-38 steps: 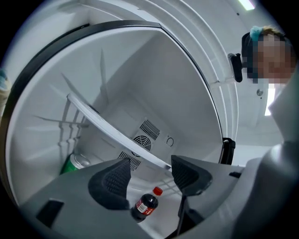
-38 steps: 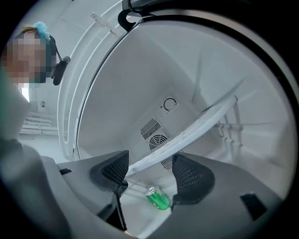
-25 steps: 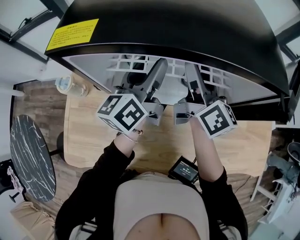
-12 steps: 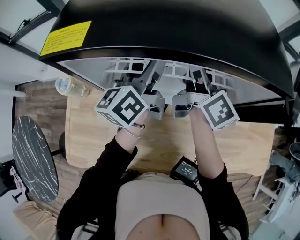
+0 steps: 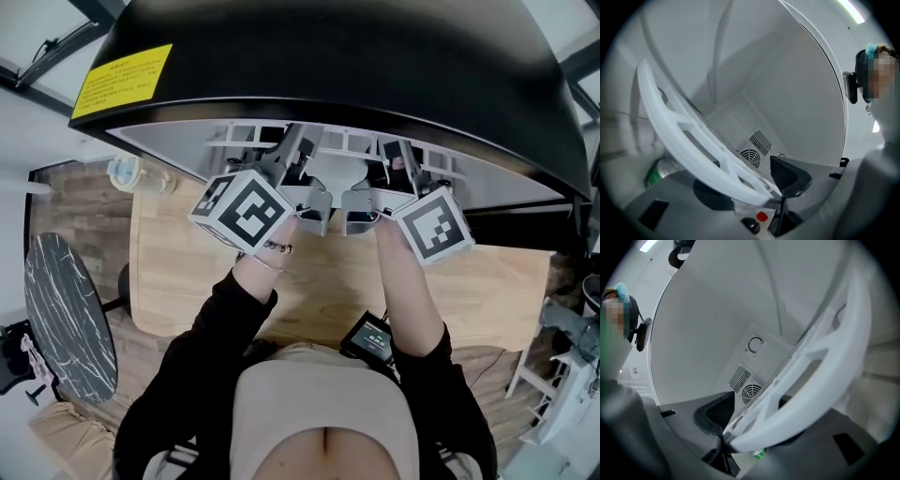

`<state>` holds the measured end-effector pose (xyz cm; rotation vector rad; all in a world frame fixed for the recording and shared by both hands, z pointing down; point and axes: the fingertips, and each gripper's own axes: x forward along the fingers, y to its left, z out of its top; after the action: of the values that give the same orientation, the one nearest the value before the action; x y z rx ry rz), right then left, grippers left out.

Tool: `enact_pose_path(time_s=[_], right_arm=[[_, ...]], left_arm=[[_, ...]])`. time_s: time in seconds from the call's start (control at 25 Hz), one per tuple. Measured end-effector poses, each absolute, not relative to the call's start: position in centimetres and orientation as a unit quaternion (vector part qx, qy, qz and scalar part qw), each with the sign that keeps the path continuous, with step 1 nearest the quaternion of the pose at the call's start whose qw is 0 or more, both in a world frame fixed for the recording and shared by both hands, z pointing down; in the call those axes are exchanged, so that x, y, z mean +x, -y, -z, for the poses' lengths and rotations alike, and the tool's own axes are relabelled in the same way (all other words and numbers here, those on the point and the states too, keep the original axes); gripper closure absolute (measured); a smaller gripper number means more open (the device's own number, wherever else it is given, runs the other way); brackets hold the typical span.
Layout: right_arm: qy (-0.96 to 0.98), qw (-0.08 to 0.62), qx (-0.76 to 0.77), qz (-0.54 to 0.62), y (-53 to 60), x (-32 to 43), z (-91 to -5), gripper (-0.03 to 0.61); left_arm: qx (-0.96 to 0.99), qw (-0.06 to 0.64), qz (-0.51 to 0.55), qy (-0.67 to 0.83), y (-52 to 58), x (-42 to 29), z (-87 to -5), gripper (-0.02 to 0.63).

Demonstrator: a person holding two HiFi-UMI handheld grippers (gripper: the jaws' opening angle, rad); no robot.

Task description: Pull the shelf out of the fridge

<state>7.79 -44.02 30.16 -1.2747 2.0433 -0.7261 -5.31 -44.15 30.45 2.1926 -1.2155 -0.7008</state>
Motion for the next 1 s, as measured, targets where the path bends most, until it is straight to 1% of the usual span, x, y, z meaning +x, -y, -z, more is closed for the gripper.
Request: enact_pose_path(time_s=[0.12,0.24,1.0], right_arm=[[-0.764,0.318,-0.484,0.284,44.03,7.9,-30.36,0.395],[-0.76,0.322,-0.486,0.287,43.98,7.99,-30.41,0.405],[-0.761,0.318,-0.488,0.286,43.1,7.86,-30.53,0.405]], left_arm=[[0.81,0.268,0.261,0.452,44.19,-5.39,-30.58,0.383],[0.809,0.268,0.263,0.452,44.16,-5.36,-30.56,0.387],[0.806,0.28,0.266,0.449,43.22,-5.56,-30.76,0.402]])
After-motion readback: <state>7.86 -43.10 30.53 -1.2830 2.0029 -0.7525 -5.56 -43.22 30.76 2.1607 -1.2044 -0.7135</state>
